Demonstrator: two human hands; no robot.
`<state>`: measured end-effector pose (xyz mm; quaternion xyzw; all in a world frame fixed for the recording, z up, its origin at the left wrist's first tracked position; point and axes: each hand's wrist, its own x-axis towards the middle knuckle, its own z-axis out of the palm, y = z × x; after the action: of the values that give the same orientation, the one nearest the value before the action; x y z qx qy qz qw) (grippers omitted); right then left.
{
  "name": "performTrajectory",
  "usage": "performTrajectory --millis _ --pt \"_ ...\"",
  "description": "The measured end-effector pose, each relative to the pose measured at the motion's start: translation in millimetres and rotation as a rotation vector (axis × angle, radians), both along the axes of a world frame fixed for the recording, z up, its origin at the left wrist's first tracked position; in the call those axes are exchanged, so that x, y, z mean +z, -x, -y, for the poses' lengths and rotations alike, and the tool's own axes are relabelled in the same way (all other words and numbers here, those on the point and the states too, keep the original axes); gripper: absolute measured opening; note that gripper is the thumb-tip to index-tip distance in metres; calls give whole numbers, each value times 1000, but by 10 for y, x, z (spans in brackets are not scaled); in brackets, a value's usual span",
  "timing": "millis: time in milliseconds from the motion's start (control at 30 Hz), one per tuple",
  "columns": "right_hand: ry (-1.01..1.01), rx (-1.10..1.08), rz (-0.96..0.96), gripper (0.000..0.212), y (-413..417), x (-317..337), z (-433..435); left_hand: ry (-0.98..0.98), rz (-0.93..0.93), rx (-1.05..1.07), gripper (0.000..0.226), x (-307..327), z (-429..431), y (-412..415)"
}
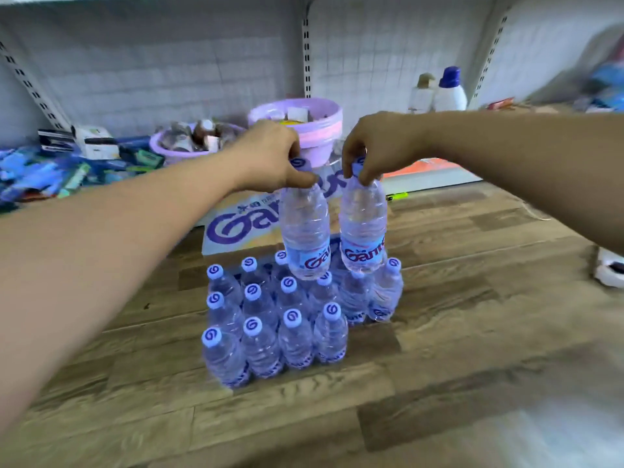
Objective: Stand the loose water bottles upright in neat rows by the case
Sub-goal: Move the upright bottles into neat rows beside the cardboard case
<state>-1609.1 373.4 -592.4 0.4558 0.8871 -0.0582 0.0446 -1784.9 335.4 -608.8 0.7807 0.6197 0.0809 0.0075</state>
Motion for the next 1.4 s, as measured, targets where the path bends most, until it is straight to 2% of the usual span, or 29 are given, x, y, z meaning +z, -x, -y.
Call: performTrajectory --millis 100,200,400,633,900,1100,1400 --pt "64 -34 13 22 -343 -212 65 15 7 -60 47 -159 0 -457" --pt "128 -65 30 26 -632 -422 112 44 -4 -105 37 -345 -18 -813" --pt "217 -127 -9 27 -1021 -876 180 105 6 -179 33 -869 -12 -1127" --pt "301 -174 -10 30 -1096 -1600 179 254 -193 -245 42 -1591 -17 -1250" --pt "279 -169 6 32 -970 -2044 168 331 -135 -169 39 -2043 62 -1146" --pt "175 -128 30 32 -900 -2119 175 326 -116 -95 39 -2193 58 -1178" --pt "182 -155 -12 30 -907 -2258 165 369 -38 -61 35 -2451 103 -1180"
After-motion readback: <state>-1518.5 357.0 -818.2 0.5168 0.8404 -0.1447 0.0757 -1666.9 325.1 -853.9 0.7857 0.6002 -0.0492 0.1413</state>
